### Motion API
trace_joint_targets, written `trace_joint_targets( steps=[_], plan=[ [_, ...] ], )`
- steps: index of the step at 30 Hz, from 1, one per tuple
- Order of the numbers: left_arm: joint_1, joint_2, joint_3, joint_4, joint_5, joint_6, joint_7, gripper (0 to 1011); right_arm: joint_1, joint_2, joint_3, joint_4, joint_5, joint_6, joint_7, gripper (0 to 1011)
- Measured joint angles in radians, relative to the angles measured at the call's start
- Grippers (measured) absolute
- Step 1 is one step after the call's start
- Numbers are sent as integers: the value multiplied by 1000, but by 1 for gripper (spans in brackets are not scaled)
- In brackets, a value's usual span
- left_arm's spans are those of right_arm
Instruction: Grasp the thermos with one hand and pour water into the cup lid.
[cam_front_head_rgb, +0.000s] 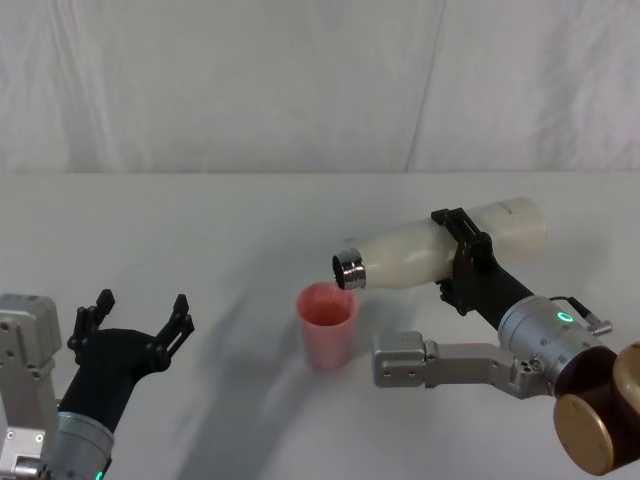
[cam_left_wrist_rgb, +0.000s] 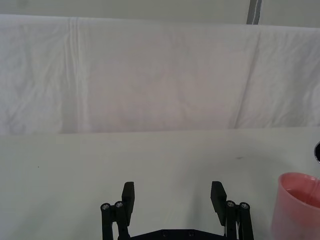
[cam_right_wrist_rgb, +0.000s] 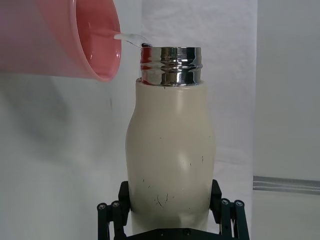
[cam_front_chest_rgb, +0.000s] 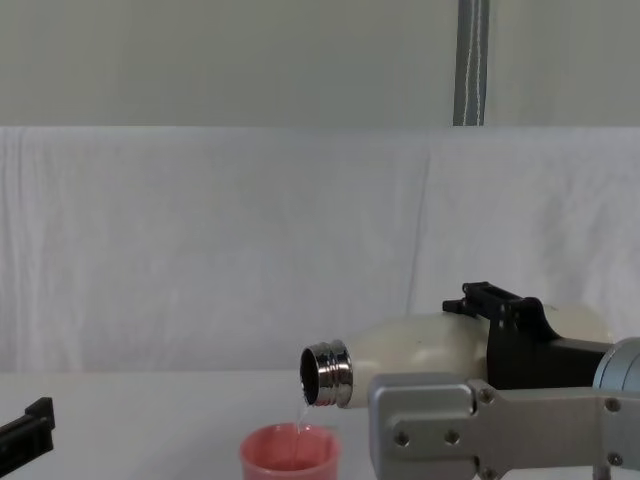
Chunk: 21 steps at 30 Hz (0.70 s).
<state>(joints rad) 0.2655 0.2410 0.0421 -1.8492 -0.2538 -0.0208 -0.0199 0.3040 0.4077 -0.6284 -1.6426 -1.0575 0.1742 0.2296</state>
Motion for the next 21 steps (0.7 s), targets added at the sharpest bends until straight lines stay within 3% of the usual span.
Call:
trace_joint_targets(
  steps=[21],
  plan=[
    [0, 0, 0, 0, 0, 0, 0, 1001, 7, 1, -4, -4, -4, 0, 9, 950]
  ],
)
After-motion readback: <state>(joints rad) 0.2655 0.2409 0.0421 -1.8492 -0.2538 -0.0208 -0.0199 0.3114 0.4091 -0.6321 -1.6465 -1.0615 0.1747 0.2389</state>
